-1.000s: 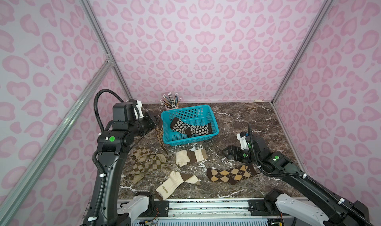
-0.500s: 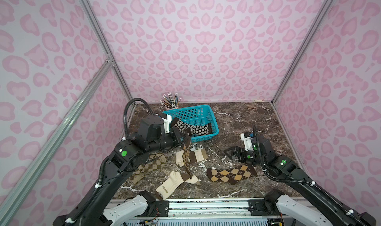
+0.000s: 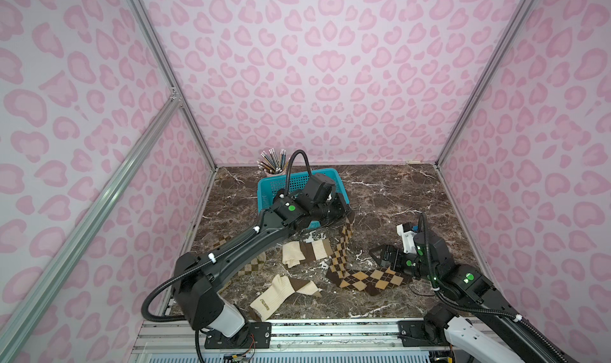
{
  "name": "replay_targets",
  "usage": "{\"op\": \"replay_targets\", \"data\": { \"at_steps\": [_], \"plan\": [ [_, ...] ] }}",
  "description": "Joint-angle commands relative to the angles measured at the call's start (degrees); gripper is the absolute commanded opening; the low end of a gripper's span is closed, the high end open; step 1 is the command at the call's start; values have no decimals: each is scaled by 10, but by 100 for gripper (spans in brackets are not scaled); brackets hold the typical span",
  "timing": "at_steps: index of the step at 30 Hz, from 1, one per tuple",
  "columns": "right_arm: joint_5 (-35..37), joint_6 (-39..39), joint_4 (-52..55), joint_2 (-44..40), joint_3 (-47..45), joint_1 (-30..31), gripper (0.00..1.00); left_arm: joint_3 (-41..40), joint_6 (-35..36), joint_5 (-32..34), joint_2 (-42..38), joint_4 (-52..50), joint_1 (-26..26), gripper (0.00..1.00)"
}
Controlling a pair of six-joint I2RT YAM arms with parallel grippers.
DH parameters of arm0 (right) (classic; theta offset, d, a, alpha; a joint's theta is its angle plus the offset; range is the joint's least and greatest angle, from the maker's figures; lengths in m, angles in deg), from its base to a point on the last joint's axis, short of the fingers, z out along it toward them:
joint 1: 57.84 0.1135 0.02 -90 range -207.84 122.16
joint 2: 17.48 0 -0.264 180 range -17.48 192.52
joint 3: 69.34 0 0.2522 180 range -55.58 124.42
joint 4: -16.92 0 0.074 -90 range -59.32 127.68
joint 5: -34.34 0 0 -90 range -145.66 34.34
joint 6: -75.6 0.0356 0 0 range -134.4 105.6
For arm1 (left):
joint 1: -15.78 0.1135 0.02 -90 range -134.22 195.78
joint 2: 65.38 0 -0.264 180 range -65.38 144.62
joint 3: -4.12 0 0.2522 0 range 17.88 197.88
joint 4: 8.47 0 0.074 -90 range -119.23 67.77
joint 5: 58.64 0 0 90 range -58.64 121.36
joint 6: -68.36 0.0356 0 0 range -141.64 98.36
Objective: Place the socks together as a pair
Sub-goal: Place the sock at the center of the board.
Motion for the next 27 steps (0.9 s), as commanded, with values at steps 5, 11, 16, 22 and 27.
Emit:
{"op": "replay_targets", "data": {
  "at_steps": [5, 11, 16, 22, 27],
  "plan": [
    [-51, 56, -40, -9, -42, 12, 88, 64, 30, 13, 99, 36, 29, 3],
    [-52, 60, -116, 80, -53, 73, 84, 64, 24, 9, 125, 51, 45, 3],
    [-35, 57, -182, 209, -33, 106, 78, 46, 21, 15, 128, 56, 54, 3],
    [-17, 57, -178, 353, 18, 118, 69, 47, 26, 13, 129, 57, 61, 3],
    [-13, 60, -208, 421, 45, 120, 64, 26, 22, 10, 121, 71, 64, 3]
  ]
}}
